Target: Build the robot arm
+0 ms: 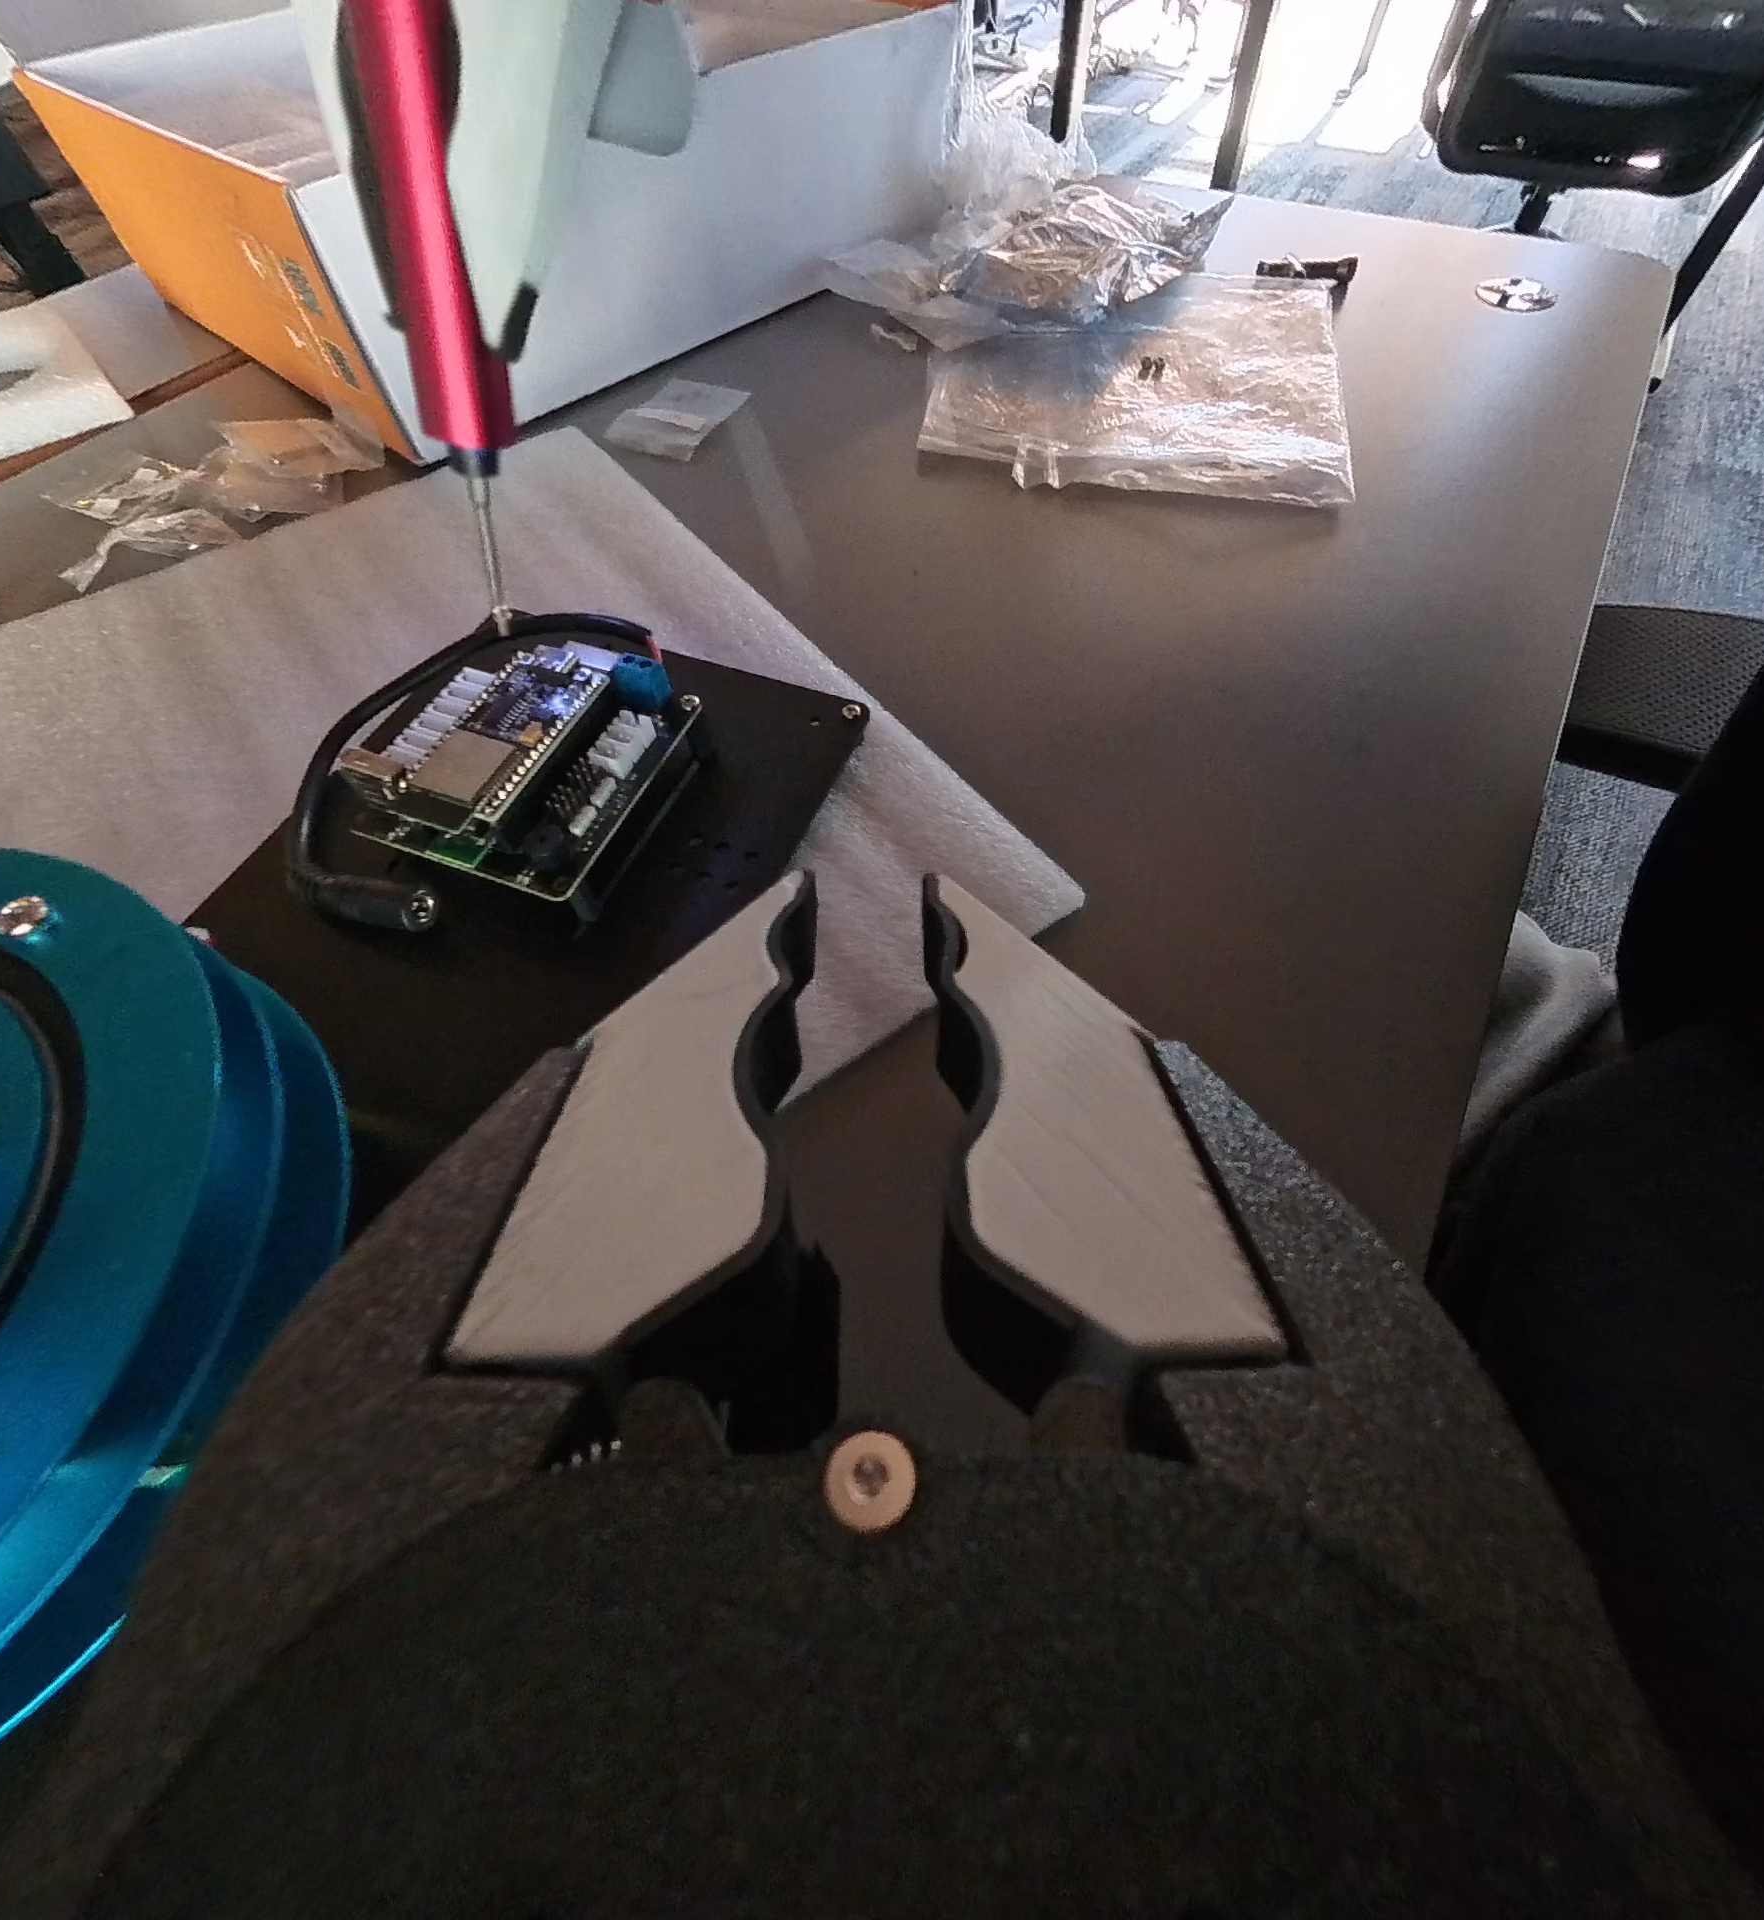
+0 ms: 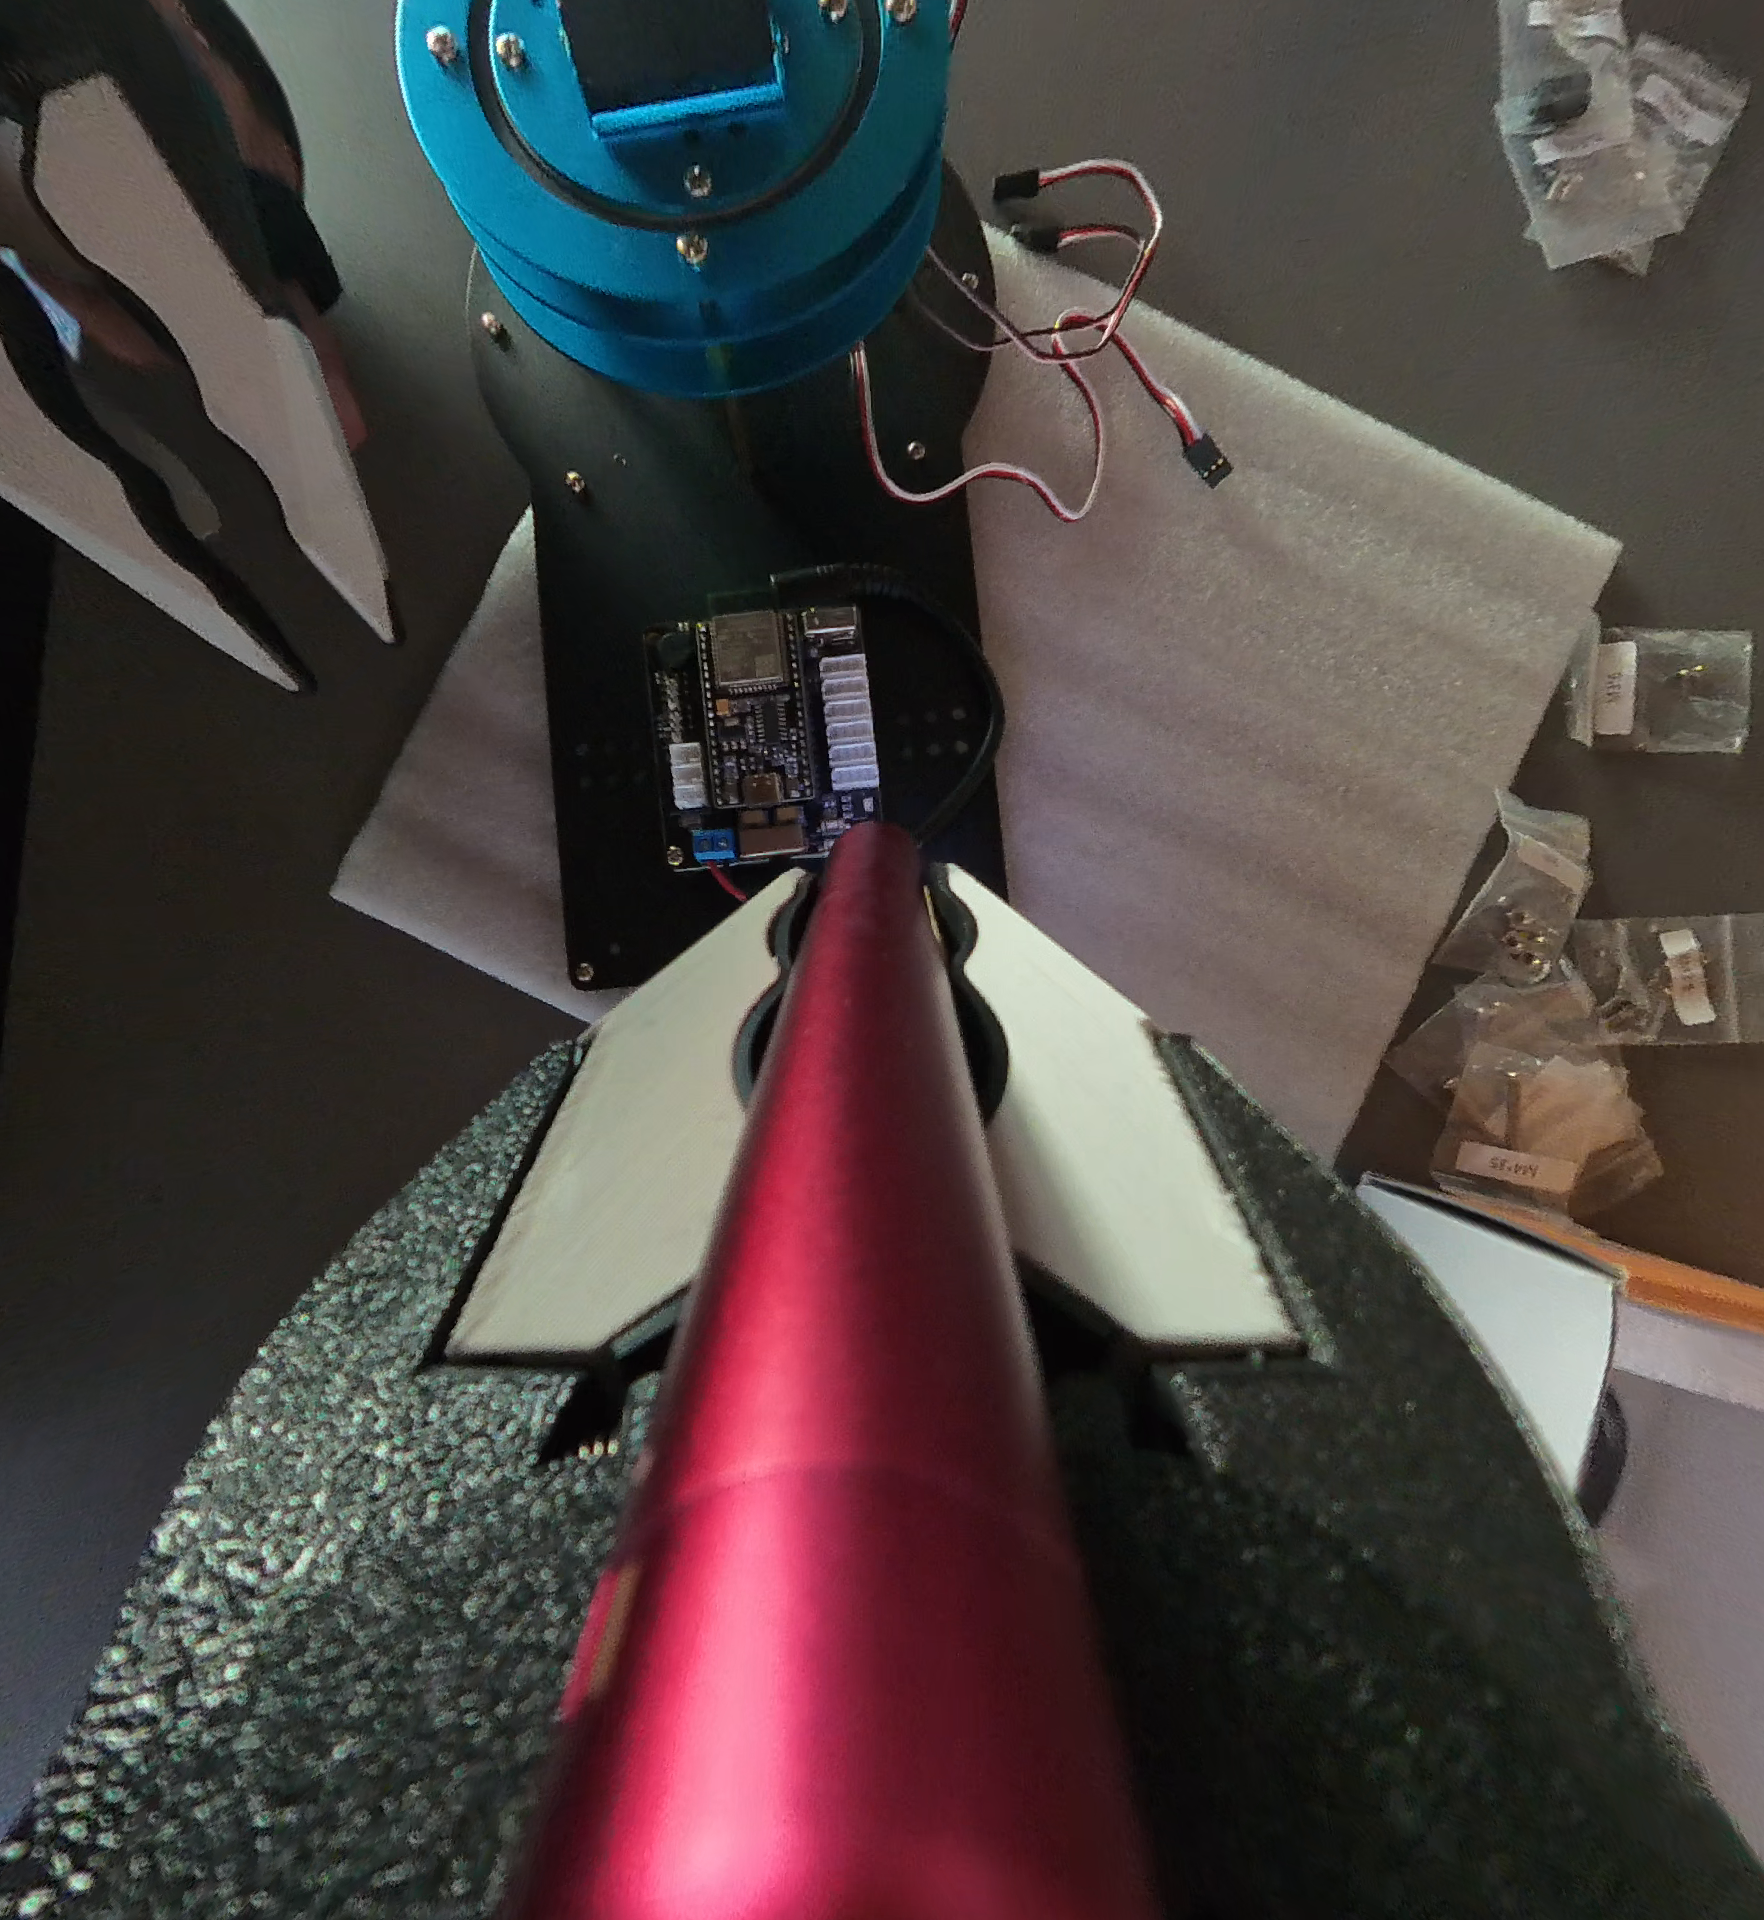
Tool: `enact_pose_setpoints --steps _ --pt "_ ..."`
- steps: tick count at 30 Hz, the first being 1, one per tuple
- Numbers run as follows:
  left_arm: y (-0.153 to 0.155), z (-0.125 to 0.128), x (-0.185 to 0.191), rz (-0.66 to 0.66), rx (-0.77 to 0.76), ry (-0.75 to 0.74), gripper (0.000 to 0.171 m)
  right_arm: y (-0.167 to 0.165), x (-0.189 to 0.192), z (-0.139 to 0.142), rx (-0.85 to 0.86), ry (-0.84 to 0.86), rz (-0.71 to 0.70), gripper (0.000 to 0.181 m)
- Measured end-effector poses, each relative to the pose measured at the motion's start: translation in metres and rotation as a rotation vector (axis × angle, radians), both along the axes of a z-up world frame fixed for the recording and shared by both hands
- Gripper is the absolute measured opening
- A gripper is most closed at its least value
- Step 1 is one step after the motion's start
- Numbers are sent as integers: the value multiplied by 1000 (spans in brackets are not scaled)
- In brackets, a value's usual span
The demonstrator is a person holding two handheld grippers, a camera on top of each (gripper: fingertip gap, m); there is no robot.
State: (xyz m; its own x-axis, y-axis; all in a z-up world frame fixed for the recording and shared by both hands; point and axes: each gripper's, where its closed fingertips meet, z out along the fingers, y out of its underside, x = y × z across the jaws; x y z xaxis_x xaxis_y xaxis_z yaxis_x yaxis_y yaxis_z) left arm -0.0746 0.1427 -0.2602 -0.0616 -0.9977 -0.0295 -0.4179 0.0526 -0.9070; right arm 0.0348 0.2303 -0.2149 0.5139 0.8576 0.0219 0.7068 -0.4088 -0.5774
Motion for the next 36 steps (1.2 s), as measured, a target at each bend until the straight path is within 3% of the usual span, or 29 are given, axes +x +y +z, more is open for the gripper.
enact_pose_setpoints --steps 36 --pt "-5 -1 -1 -24 23 5 21 7 -11 -8 -76 -186 115 21"
